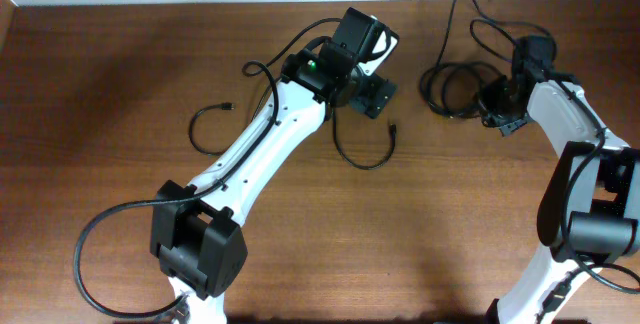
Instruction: Untangle cables
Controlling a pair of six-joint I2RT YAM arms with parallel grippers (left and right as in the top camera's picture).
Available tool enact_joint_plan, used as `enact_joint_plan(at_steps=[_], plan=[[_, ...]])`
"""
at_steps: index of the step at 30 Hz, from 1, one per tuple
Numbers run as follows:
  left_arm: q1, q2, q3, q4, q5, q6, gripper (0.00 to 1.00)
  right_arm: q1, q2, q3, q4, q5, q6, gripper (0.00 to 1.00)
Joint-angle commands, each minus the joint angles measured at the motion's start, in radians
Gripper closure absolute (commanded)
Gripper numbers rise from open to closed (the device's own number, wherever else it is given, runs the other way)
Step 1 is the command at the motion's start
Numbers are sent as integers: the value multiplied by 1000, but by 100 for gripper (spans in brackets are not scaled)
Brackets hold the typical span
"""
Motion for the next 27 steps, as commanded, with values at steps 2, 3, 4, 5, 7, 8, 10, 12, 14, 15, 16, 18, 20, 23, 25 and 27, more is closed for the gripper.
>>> enact_joint_plan(at_steps=[2, 3, 4, 5, 7, 8, 10, 12, 14, 15, 16, 18, 20, 23, 25, 27], plan=[[14, -19, 21, 0, -11, -9, 1, 4, -170, 4, -25, -12, -172, 96], [21, -19, 21, 0, -11, -10, 1, 4, -275, 23, -40, -12, -219, 96], [21, -19, 21, 0, -11, -9, 1, 5, -356, 31, -48, -12, -255, 96], [21, -19, 21, 1, -11, -9, 1, 11, -460, 31, -61, -8, -307, 96], [21, -19, 21, 2, -11, -9, 1, 60, -682, 31, -146, -13, -404, 96], [21, -19, 21, 2, -11, -9, 1, 114, -774, 31, -206, -13, -443, 96], [21, -19, 21, 4, -10, -10, 1, 254, -874, 31, -296, -11, -511, 96], [21, -41, 21, 3, 6, -30, 1, 351, -887, 31, -311, 65, -521, 96], [33, -149, 21, 0, 58, -32, 1, 364, -871, 31, -307, 101, -539, 96], [58, -230, 21, -14, 57, -32, 1, 364, -871, 32, -307, 59, -539, 96], [98, -301, 21, -29, 53, -32, 1, 365, -871, 33, -303, -12, -540, 96], [241, -433, 21, -90, 61, -32, 1, 452, -871, 33, -239, -47, -547, 96], [292, -444, 21, -140, 111, -32, 1, 539, -871, 33, -185, -48, -559, 96], [322, -443, 18, -157, 114, -14, 1, 632, -867, 33, -144, 7, -885, 96], [322, -441, 18, -160, 88, -2, 1, 632, -857, 33, -129, -32, -914, 96], [328, -441, 18, -168, 48, -2, 1, 695, -815, 33, -111, -159, -901, 96]])
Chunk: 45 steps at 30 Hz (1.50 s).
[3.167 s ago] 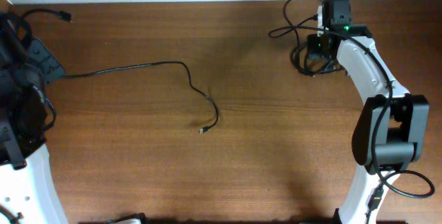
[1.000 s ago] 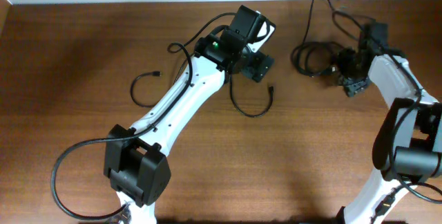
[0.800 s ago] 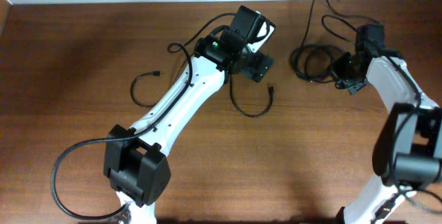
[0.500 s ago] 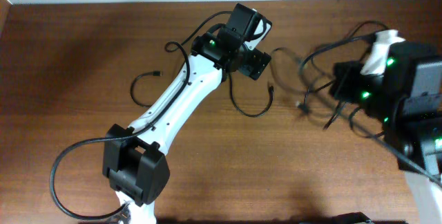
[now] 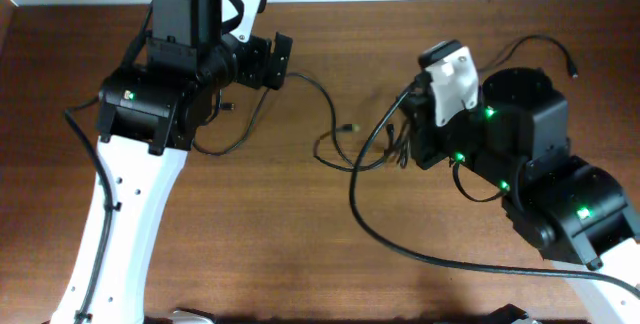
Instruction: Untangle cables
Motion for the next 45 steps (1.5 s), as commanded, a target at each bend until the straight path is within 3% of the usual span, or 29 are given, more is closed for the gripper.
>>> enact_joint_plan(at_steps=[1, 4, 6, 7, 8, 14, 17, 20, 25, 31, 37, 39, 41, 44, 45], plan=[[24, 2, 1, -14, -43, 17, 1, 140, 70, 14, 30, -95, -35, 96], [76, 2, 1, -36, -43, 16, 1, 381, 180, 14, 57, 151, -35, 96], [81, 2, 1, -37, -37, 16, 1, 394, 179, 14, 55, 246, -42, 96], [81, 2, 1, -37, -32, 16, 1, 394, 171, 14, 43, 315, -43, 91], [81, 2, 1, -37, -32, 16, 1, 393, 167, 14, 27, 367, -42, 1], [80, 10, 0, -37, 39, 17, 1, 338, 130, 14, 14, 536, -9, 1], [78, 62, -1, -38, 256, 16, 1, 52, 130, 14, -11, 496, 108, 1], [-12, 185, -1, -15, 298, 16, 1, -97, 131, 14, -60, 399, 113, 1], [-139, 457, -1, 166, 280, 16, 1, -117, 131, 14, -138, 392, 112, 1], [-174, 753, -1, 226, 287, 17, 1, -116, 131, 13, -191, 392, 113, 1], [-220, 812, -1, 239, 267, 51, 1, -116, 131, 13, -232, 392, 113, 1], [-216, 813, -1, 234, 200, 50, 1, -116, 131, 13, -247, 392, 113, 1], [-214, 813, -1, 231, 176, 50, 9, -116, 131, 13, -248, 392, 117, 1], [-205, 813, -1, 231, 176, 50, 32, -116, 131, 13, -257, 392, 117, 1], [-205, 813, -1, 231, 176, 50, 44, -116, 131, 13, -258, 392, 117, 1]])
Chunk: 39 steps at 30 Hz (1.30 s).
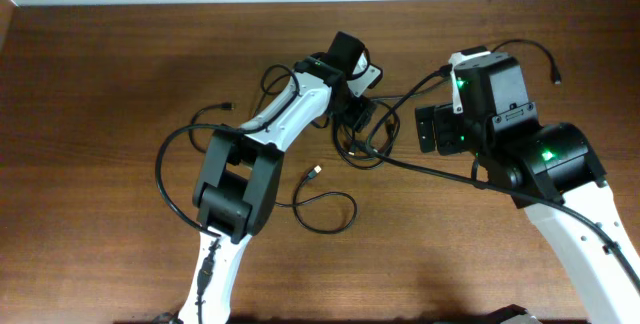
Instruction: Untangle cables
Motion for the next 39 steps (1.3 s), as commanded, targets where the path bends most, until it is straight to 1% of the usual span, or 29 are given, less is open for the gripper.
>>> enact_joint_plan(at_steps=[1, 2, 3, 6, 8, 9, 12, 13, 14, 17, 18, 19, 21, 22, 24, 25, 26, 29, 30, 31, 34, 36, 38, 39], plan=[[11, 11, 2, 0, -7, 4, 50, -3, -13, 13, -1, -6, 8, 1], [11, 11, 2, 0, -7, 4, 63, -3, -13, 13, -1, -6, 8, 1], [11, 11, 2, -1, -7, 4, 67, -3, -13, 13, -1, -6, 8, 1], [11, 11, 2, 0, -7, 4, 67, -3, -13, 13, -2, -6, 8, 1], [11, 11, 2, 0, -7, 4, 69, -3, -13, 13, -4, -6, 8, 1], [11, 11, 2, 0, -7, 4, 67, -3, -13, 13, -4, -6, 8, 1], [11, 11, 2, 1, -7, 4, 69, -3, -13, 13, -5, -6, 8, 1], [11, 11, 2, 3, -8, 4, 92, -3, -13, 13, -5, -6, 8, 1], [11, 12, 2, 6, -8, 4, 100, -3, -13, 13, -10, -6, 8, 1], [11, 12, 2, 6, -8, 0, 100, -3, -13, 13, -27, -6, 8, 1], [11, -7, 51, -48, -17, -30, 100, -3, -13, 13, -27, -6, 8, 1], [11, -34, 113, -109, -55, -31, 100, -3, -13, 13, -27, -6, 8, 1], [11, -131, 285, -276, -169, -47, 100, -3, -13, 13, -27, -6, 8, 1], [11, -182, 333, -315, -176, -61, 100, -3, -13, 12, -27, -6, 8, 1], [11, -294, 352, -338, -175, -99, 100, -3, -4, 12, -28, -5, 8, 1], [11, -348, 352, -348, -177, -99, 100, -3, 8, 8, -27, -5, 8, 1], [11, -429, 352, -362, -206, -116, 100, -3, 27, -6, -23, -5, 8, 1], [11, -619, 351, -399, -385, -125, 100, -3, 58, -51, 22, -6, 8, 1], [21, -660, 351, -424, -499, -125, 100, -3, 65, -51, 29, -5, 8, 1], [52, -671, 351, -445, -490, -126, 100, -3, 66, -51, 38, -6, 8, 1], [85, -666, 351, -433, -350, -125, 100, -3, 66, -51, 41, -2, 8, 1], [85, -666, 351, -424, -345, -126, 100, -3, 66, -51, 42, -2, 8, 1], [83, -657, 351, -404, -197, -127, 100, -3, 66, -51, 60, -2, 8, 1], [64, -643, 351, -380, -130, -146, 100, -4, 62, -51, 68, -1, 12, 1]])
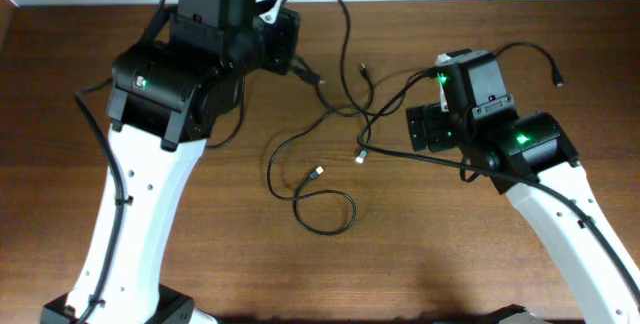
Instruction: Untangle cables
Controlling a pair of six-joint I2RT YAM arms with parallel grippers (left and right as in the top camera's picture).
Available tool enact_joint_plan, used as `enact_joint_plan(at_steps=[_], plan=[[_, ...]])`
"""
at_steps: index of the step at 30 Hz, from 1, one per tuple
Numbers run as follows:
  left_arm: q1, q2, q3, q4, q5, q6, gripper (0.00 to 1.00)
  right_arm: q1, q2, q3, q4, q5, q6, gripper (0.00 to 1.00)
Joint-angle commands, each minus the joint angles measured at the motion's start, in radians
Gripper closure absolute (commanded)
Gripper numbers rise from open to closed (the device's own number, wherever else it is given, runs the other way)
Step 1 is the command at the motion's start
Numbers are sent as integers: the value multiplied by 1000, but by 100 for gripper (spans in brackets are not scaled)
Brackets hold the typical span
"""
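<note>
Several thin black cables (330, 114) lie crossed and looped on the brown table in the overhead view. My left gripper (284, 46) is raised high near the back edge. It looks shut on one black cable, which hangs down from it toward a plug (317, 82). My right gripper (418, 129) is at centre right, facing left. It looks shut on another strand that runs left to a light-tipped plug (361, 156). A separate cable loop (330, 214) with a gold-tipped plug (316, 172) lies in the middle. The fingers themselves are dark and hard to make out.
One cable end (558, 80) trails to the far right behind the right arm. The left arm's own black cabling (105, 154) hangs beside its white link. The table's back edge (450, 2) runs close behind the cables.
My left arm was low, reaching into the tangle at centre; it is now raised at the back left with a cable. The bundle has spread out. The right gripper has barely moved.
At first the left gripper was at the back centre and the right at a bundle far right. Then both arms were raised with cables strung between them. Then both were at a tangle in the centre. Now the strands are stretched between the two grippers.
</note>
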Motion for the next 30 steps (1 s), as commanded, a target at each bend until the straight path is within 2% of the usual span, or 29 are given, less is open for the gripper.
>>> enact_joint_plan(at_steps=[1, 4, 6, 8, 10, 14, 19, 20, 21, 24, 26, 28, 30], plan=[[-64, 44, 8, 52, 165, -45, 100, -5, -23, -6, 16, 33, 14, 1], [-171, 162, 8, 116, 160, -49, 100, -106, -173, 112, 15, 142, 75, 1], [-170, 215, 8, 124, 161, -53, 100, -291, -240, 126, 32, 215, 144, 1], [-175, 246, 8, 140, 161, -59, 100, -497, -243, 126, 33, 208, 169, 1], [-230, 310, 7, 183, 176, -59, 100, -621, -243, 126, 34, 69, 169, 1], [-399, 514, 8, 300, 216, -67, 100, -633, -243, 126, 24, 42, 157, 1], [-539, 643, 7, 396, 238, -100, 100, -631, -243, 126, 8, 39, 158, 1], [-553, 653, 7, 394, 211, -100, 88, -631, -244, 126, 6, 30, 157, 1], [-556, 656, 7, 388, 190, -100, 1, -631, -244, 126, 6, 15, 157, 1], [-524, 615, 55, 314, 114, -100, 1, -631, -243, 125, 6, -28, 138, 1], [-465, 532, 159, 203, 79, -96, 1, -631, -240, 125, 6, -29, 138, 1], [-409, 457, 268, 77, -78, -96, 1, -631, -202, 118, 3, -91, 139, 1], [-340, 376, 312, -15, -106, -96, 1, -628, -133, 97, 7, -138, 138, 1]])
